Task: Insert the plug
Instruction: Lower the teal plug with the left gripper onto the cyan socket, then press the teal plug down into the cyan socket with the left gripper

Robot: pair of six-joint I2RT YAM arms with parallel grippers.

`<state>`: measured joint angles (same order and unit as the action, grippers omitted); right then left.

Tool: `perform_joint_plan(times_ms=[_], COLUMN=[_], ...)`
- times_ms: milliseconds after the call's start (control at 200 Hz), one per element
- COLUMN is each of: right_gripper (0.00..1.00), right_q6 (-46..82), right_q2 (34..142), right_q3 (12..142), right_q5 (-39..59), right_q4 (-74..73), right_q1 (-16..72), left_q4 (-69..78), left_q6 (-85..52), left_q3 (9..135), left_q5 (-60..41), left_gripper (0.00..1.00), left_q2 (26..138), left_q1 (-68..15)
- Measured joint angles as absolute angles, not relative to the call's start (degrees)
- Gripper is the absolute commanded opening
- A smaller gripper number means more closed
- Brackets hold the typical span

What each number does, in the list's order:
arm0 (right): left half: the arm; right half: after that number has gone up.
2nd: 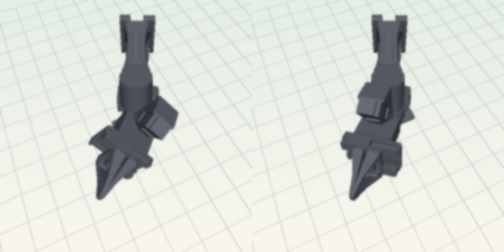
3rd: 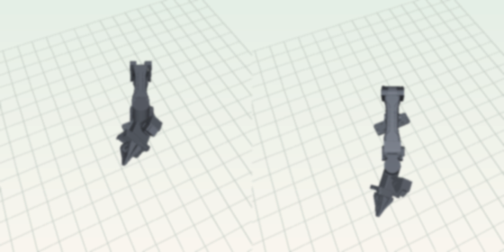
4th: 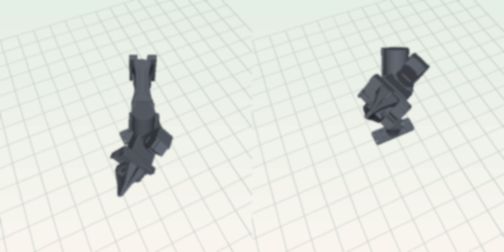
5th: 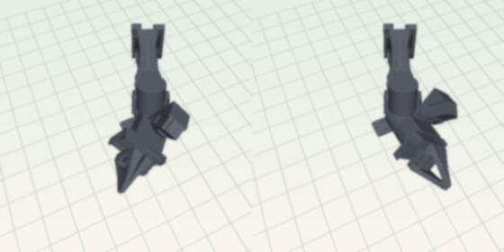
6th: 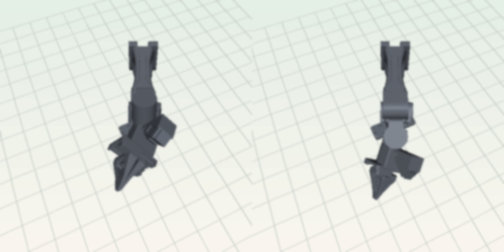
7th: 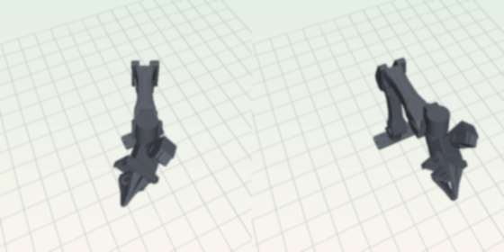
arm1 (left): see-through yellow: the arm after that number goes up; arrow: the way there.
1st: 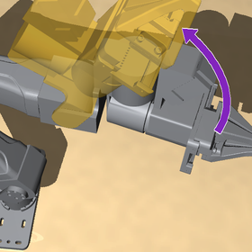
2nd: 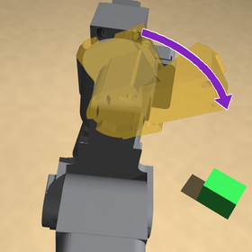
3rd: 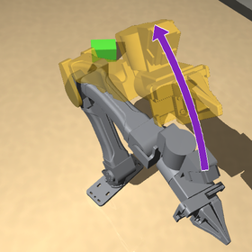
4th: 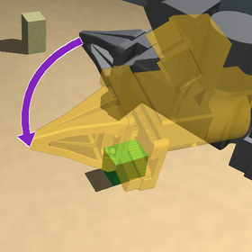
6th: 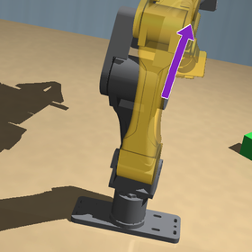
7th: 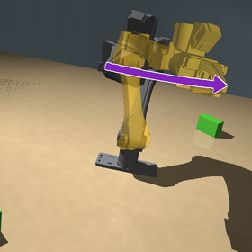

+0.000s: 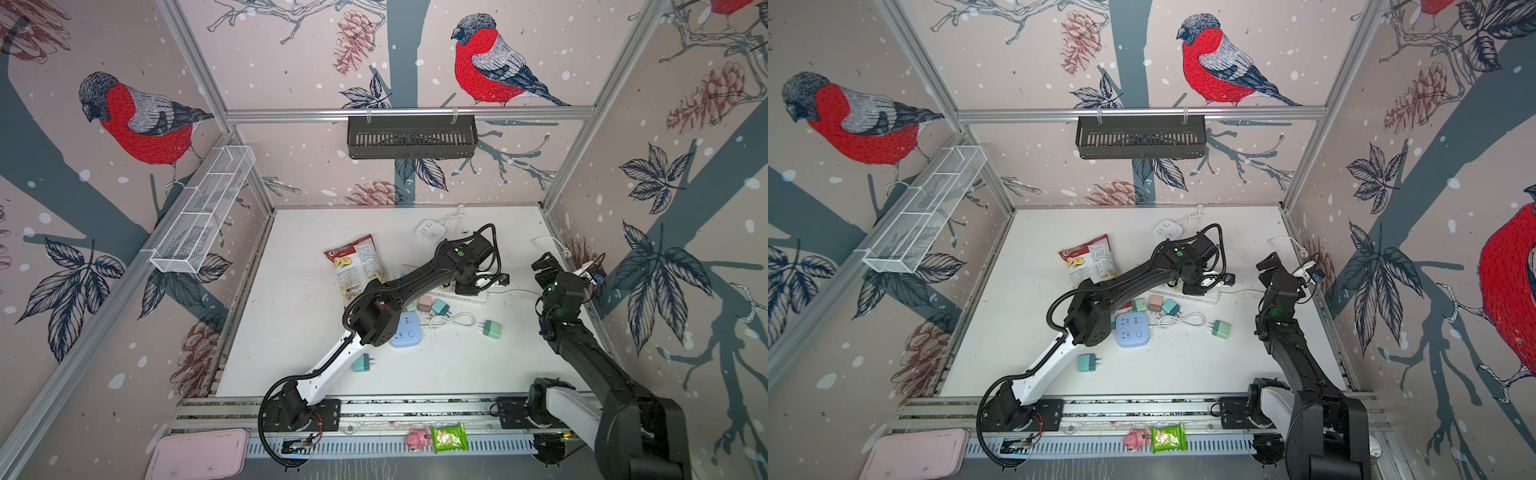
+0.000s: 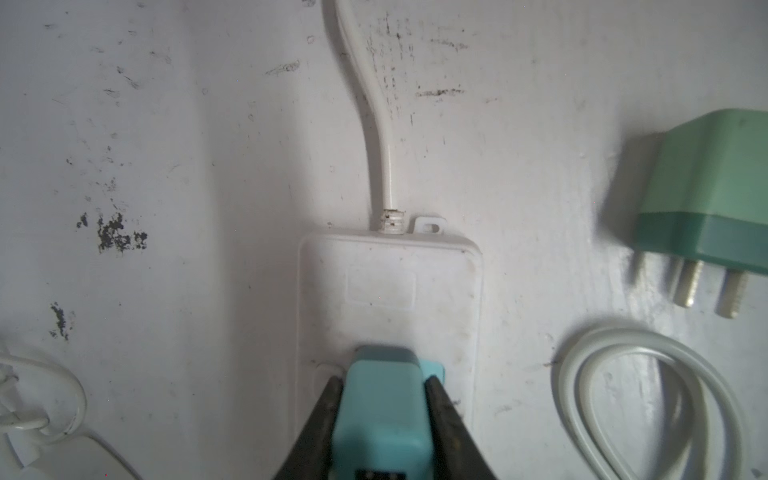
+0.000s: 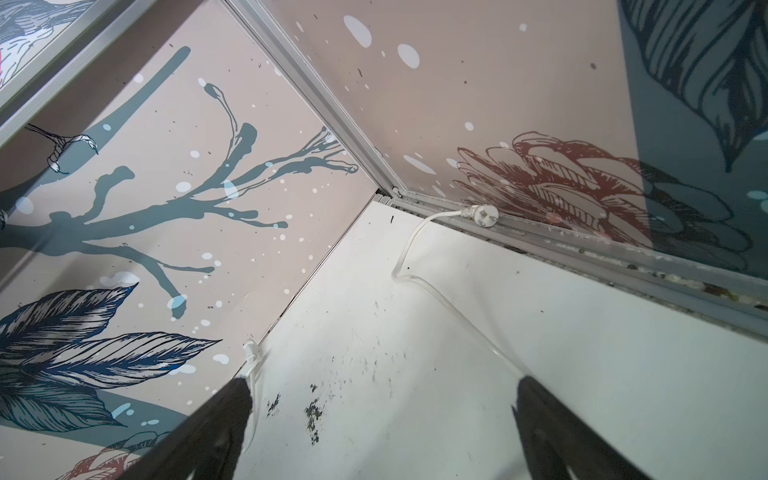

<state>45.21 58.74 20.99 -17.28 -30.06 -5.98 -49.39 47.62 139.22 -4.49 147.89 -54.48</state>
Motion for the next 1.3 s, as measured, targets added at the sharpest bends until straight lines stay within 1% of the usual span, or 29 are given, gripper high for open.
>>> perform_joint_plan(times_ms=[25,70,130,345,405,440,530,565,600,630,665,690,821,901,966,1301], right_gripper=[1.0,1.0,1.0,1.0,1.0,1.0,1.0,1.0,1.0,1.0,1.0,1.0,1.0,1.0,1.0,1.0], right_q6=[45.2,45.2,45.2,45.2,45.2,45.2,45.2,45.3,45.3,45.3,45.3,45.3,45.3,45.3,45.4,46.3], right_q2=[58.7,58.6,58.4,58.2,58.2,58.2,58.2,58.2,58.2,58.2,58.2,58.2,58.2,58.2,58.2,58.2], right_q3=[21.0,21.0,21.0,20.8,20.7,20.7,20.7,20.7,20.7,20.7,20.7,20.7,20.7,20.7,20.7,20.7], right_q5=[-17.3,-17.3,-17.3,-17.3,-17.3,-17.3,-17.2,-17.2,-17.0,-16.9,-16.9,-16.9,-16.9,-16.9,-16.9,-16.9], right_q4=[-30.1,-30.1,-30.1,-30.1,-30.1,-30.1,-30.1,-30.1,-30.1,-30.1,-30.1,-30.1,-30.1,-30.1,-30.1,-30.1], right_q1=[-6.0,-6.0,-6.0,-6.0,-6.0,-6.1,-6.1,-6.1,-6.2,-6.2,-6.2,-6.2,-6.2,-6.2,-6.3,-6.3], left_q4=[-47.8,-46.9,-46.1,-46.2,-46.0,-45.9,-46.0,-46.0,-46.1,-46.1,-46.0,-45.9,-45.7,-45.9,-45.8,-43.8], left_q6=[47.2,47.0,46.8,46.0,45.1,44.9,44.9,44.8,44.7,44.5,44.4,44.4,43.5,43.4,43.3,42.0], left_q3=[139.1,138.8,138.7,137.7,137.0,136.3,134.8,134.2,133.5,133.0,132.3,131.8,130.2,129.8,129.8,130.0], left_q5=[-5.4,-3.1,-3.0,-2.6,-3.0,-3.4,-5.0,-6.0,-6.8,-7.6,-8.3,-9.0,-10.1,-10.3,-10.3,-6.9], left_gripper=[0.98,0.98,0.97,0.98,0.96,0.92,0.79,0.69,0.53,0.44,0.38,0.36,0.34,0.28,0.25,0.24], left_q2=[147.8,147.4,147.0,145.3,144.0,143.2,141.2,140.4,139.6,138.9,138.2,137.7,136.7,136.8,137.1,139.5], left_q1=[-54.3,-54.2,-53.8,-53.8,-53.7,-53.6,-53.4,-53.4,-53.4,-53.4,-53.4,-53.4,-53.4,-53.4,-53.4,-53.3])
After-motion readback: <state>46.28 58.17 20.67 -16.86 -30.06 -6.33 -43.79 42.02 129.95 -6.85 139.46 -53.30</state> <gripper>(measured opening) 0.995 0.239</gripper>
